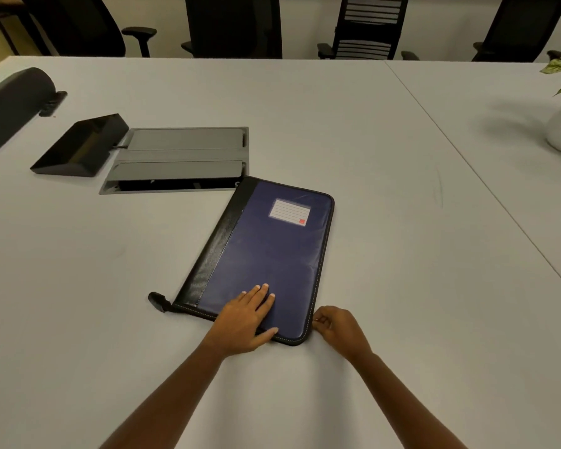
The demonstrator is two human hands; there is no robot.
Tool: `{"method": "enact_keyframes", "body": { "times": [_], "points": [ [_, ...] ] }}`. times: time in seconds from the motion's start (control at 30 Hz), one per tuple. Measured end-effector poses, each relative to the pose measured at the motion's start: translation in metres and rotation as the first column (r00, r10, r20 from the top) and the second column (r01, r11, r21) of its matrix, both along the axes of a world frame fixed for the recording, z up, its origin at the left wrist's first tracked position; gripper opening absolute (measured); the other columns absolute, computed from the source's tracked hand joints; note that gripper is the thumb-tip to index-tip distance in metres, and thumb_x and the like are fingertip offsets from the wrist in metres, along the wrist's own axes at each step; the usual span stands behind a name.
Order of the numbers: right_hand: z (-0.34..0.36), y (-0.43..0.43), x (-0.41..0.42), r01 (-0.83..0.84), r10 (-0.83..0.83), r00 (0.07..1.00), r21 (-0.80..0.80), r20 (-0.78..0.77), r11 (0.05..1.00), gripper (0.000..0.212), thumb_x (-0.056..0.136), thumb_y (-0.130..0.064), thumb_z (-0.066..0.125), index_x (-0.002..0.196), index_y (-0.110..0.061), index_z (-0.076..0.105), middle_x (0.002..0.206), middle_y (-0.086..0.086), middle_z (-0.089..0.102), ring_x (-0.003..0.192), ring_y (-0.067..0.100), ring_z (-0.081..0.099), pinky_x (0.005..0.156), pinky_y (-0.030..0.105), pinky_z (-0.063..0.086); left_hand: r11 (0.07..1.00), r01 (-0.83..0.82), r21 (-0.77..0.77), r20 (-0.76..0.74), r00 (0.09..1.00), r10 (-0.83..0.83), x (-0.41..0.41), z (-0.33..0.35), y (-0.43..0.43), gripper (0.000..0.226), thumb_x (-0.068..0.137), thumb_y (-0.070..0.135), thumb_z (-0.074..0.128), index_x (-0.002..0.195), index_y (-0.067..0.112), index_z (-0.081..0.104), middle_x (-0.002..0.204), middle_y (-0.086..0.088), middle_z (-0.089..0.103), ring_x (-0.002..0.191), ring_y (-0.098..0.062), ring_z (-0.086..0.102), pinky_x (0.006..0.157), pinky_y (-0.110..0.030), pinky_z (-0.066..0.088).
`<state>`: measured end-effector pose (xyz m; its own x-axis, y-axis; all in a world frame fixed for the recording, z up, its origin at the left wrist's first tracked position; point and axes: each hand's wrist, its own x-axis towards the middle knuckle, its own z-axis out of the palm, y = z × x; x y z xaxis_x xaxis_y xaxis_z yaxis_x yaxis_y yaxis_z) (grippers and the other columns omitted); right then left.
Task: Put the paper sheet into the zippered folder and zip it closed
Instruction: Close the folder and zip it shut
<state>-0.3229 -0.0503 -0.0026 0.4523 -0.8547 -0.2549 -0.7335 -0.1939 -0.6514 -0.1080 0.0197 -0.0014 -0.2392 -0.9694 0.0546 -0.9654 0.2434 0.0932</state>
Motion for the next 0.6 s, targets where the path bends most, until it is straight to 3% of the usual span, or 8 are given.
{"method": "enact_keyframes", "body": {
  "times": [0.03,0.1,0.2,0.37,0.6],
  "points": [
    [0.000,0.003,0.005,-0.018,0.018,1.000,-0.004,0.001,1.000,0.009,0.083,-0.010,0.059,0.083,-0.006,0.067,0.088,0.013,0.070,0.069,0.012,0.050,0.064,0.021,0.035,0.991,-0.051,0.126,-0.018,0.998,0.054,-0.007,-0.005,0.000,0.077,0.086,0.059,0.045,0.144,0.010,0.031,0.153,-0.015,0.028,0.141,-0.029,0.031,0.114,-0.040,0.029],
    [-0.001,0.009,0.013,-0.045,0.045,0.999,-0.014,0.007,0.999,0.010,0.084,-0.011,0.059,0.084,-0.005,0.067,0.089,0.013,0.070,0.070,0.010,0.049,0.060,0.017,0.033,0.954,-0.122,0.273,-0.031,0.990,0.135,-0.020,-0.013,-0.001,0.088,0.087,0.066,0.035,0.149,0.013,0.003,0.159,-0.013,0.000,0.148,-0.028,0.000,0.121,-0.041,0.001],
    [-0.003,0.016,0.021,-0.051,0.052,0.998,-0.009,0.027,0.999,0.013,0.085,-0.013,0.058,0.089,-0.004,0.067,0.091,0.014,0.070,0.072,0.011,0.051,0.060,0.010,0.034,0.934,-0.186,0.305,0.018,0.982,0.189,-0.030,-0.019,-0.003,0.098,0.081,0.074,0.030,0.148,0.013,-0.009,0.158,-0.016,-0.011,0.146,-0.031,-0.010,0.119,-0.045,-0.008],
    [-0.007,0.021,0.021,-0.028,0.025,0.999,-0.086,-0.041,0.996,0.015,0.084,-0.020,0.058,0.089,-0.009,0.067,0.092,0.009,0.070,0.079,0.016,0.057,0.065,0.015,0.037,0.913,-0.219,0.344,0.084,0.976,0.202,-0.039,-0.015,-0.010,0.102,0.081,0.072,0.036,0.148,0.009,-0.008,0.157,-0.021,-0.009,0.146,-0.036,-0.009,0.118,-0.050,-0.004],
    [-0.009,0.021,0.027,0.073,-0.071,0.997,-0.118,0.017,0.990,0.021,0.085,-0.024,0.061,0.081,-0.004,0.066,0.084,0.012,0.070,0.070,0.011,0.049,0.053,0.005,0.030,0.901,-0.133,0.414,0.099,0.990,0.101,-0.048,0.002,-0.022,0.075,0.093,0.036,0.037,0.144,-0.009,0.006,0.153,-0.033,0.010,0.142,-0.044,0.017,0.116,-0.046,0.024]
  ]
}}
